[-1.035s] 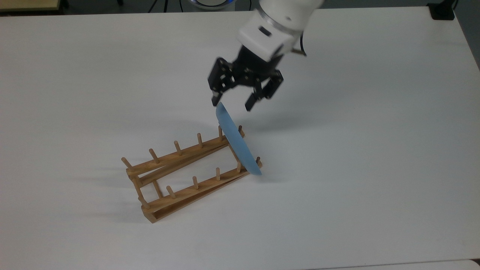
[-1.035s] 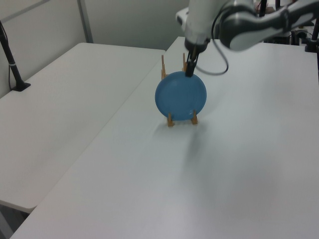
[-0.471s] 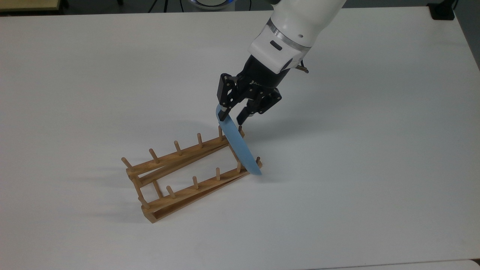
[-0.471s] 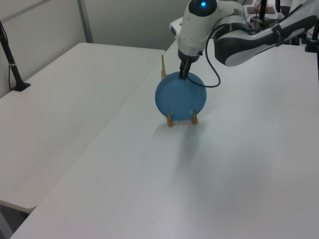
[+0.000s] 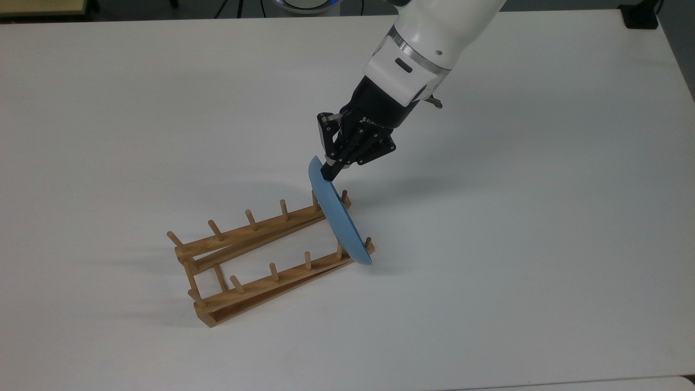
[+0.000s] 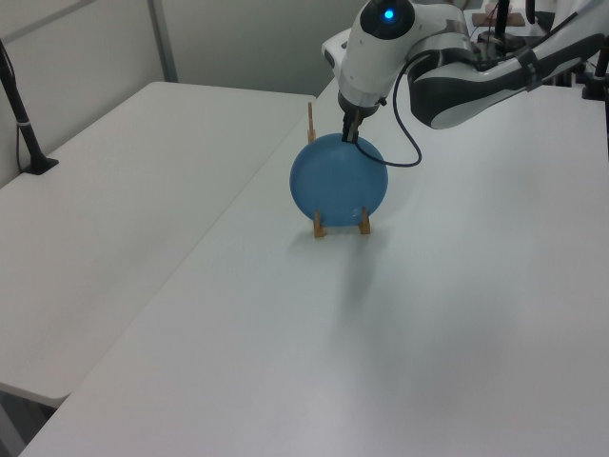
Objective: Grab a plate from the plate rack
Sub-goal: 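Lower the open gripper so its fingers straddle the plate rim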
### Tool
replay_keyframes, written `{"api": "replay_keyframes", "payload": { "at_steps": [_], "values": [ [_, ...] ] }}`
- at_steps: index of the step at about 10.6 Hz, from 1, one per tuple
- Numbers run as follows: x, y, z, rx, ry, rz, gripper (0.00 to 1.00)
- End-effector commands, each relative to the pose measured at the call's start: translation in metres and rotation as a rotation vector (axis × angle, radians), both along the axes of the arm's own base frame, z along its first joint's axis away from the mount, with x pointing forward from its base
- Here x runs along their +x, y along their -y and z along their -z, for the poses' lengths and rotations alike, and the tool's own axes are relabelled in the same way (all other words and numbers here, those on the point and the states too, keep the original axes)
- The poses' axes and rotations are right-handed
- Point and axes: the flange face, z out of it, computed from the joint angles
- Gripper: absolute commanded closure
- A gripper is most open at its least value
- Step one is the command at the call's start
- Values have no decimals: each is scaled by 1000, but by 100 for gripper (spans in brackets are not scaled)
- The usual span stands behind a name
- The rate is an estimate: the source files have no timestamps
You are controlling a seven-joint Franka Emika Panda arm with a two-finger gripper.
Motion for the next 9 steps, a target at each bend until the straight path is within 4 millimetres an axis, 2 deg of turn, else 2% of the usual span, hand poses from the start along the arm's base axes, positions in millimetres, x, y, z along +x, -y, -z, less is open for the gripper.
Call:
{"api": "replay_keyframes", "payload": {
  "at_steps": [1, 2, 3, 4, 5, 6, 7, 9],
  "values": [
    [0, -4, -2, -16, 22, -8, 100],
    [0, -5, -1, -17, 20, -11, 100],
    [0, -5, 0, -14, 19, -8, 81],
    [-1, -6, 0, -4, 20, -3, 52],
    [-1, -7, -1, 5, 23, 1, 37],
    [-1, -8, -3, 8, 26, 1, 26],
    [-1, -8, -3, 9, 26, 1, 23],
    [0, -5, 1, 0, 22, 3, 25]
  ]
}}
